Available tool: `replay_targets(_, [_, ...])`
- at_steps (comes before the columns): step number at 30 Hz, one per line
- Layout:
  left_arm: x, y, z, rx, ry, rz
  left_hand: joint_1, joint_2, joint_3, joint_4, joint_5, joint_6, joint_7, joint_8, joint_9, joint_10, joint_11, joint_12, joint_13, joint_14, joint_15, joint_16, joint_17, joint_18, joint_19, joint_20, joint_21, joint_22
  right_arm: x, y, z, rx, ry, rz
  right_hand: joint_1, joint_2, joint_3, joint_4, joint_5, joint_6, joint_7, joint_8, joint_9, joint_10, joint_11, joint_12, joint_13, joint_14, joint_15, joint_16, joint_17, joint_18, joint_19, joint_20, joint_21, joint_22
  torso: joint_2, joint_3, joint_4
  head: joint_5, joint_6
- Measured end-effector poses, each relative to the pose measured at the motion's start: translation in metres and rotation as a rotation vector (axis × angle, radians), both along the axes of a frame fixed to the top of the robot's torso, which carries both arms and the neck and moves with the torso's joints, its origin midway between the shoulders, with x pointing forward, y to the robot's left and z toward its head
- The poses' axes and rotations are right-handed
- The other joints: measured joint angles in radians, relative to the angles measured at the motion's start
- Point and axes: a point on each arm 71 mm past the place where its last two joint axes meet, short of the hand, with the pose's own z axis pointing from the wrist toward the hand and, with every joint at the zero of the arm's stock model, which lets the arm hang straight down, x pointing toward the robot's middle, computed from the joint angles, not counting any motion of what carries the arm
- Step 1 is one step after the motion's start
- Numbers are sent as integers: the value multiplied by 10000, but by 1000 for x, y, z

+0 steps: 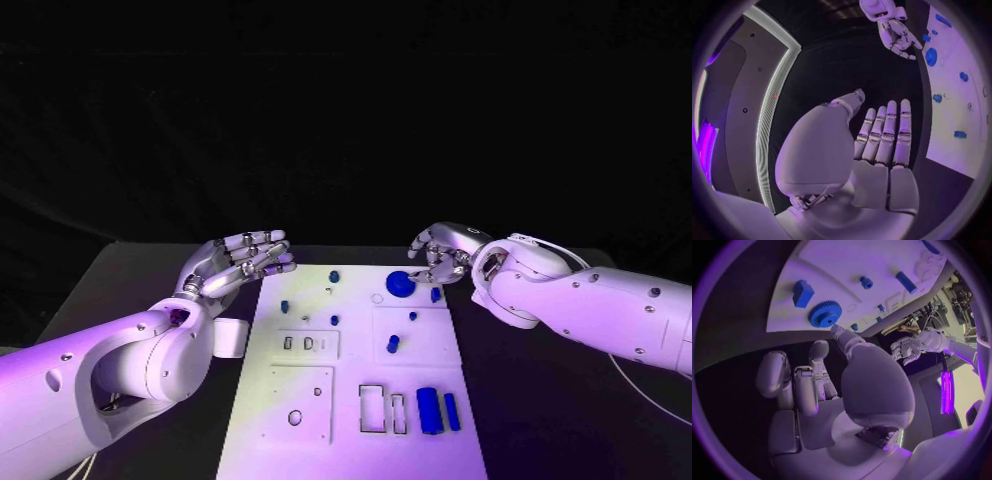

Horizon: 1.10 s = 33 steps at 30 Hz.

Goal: Assemble the parts on the task board

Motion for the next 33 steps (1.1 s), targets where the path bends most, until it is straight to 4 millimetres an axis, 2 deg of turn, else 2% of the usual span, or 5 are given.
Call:
replay_targets(1, [0, 0, 0, 0, 3, 1, 0, 0, 0, 0, 0, 0, 0, 0, 0, 0, 0, 0, 0, 0, 0, 0, 0, 1, 0, 0, 0, 0, 0, -1, -1, -12, 79, -21, 32, 33, -132, 73, 40, -102, 29, 90, 43, 146, 14, 686, 701, -22, 24, 59, 0, -122, 93, 17, 109, 169, 0, 0, 0, -2, -4])
replay_targets(6, [0, 0, 0, -3, 17, 1, 0, 0, 0, 0, 0, 0, 0, 0, 0, 0, 0, 0, 0, 0, 0, 0, 0, 1, 0, 0, 0, 0, 1, 1, -5, -70, 436, -53, 146, 108, -505, 332, 59, -412, 128, 370, 163, 634, 90, 2597, 2675, -34, 106, 249, -1, -129, 407, 86, 533, 819, 4, -14, 4, -5, -29])
replay_targets(12, [0, 0, 0, -5, 31, -4, 0, 0, 0, 0, 0, 0, 0, 0, 1, 0, 0, 0, 0, 0, 0, 0, -1, 0, 0, 0, 0, 1, 1, 7, -12, -94, 722, 30, 282, 205, -769, 518, 191, -623, 197, 595, 247, 1022, 166, 3786, 3921, 0, 145, 338, -1, -276, 601, 171, 852, 1322, 8, -20, 17, 0, -66])
replay_targets(20, [0, 1, 0, 9, 51, 21, 0, 0, 0, 0, 0, 0, 0, 0, 1, 0, 0, 0, 0, 0, 0, 0, -1, 0, 0, 0, 0, -9, 4, 12, -15, -67, 824, 42, 491, 337, -944, 640, 445, -803, 233, 855, 325, 1342, 207, 4651, 4053, -36, 181, 463, -2, -277, 812, 207, 1113, 1652, 8, -32, 34, 15, -155])
replay_targets(33, [1, 2, -1, 22, 84, 32, 0, 0, 0, 0, 0, 0, 0, 0, 2, 0, 0, 0, 0, 0, 0, 0, -2, 0, 0, 0, 0, -9, 7, 21, -20, -51, 923, 136, 625, 387, -867, 647, 484, -802, 232, 953, 349, 1379, 172, 4726, 4052, -36, 180, 463, -4, -276, 812, 207, 1153, 1655, 3, -29, 22, 30, -269])
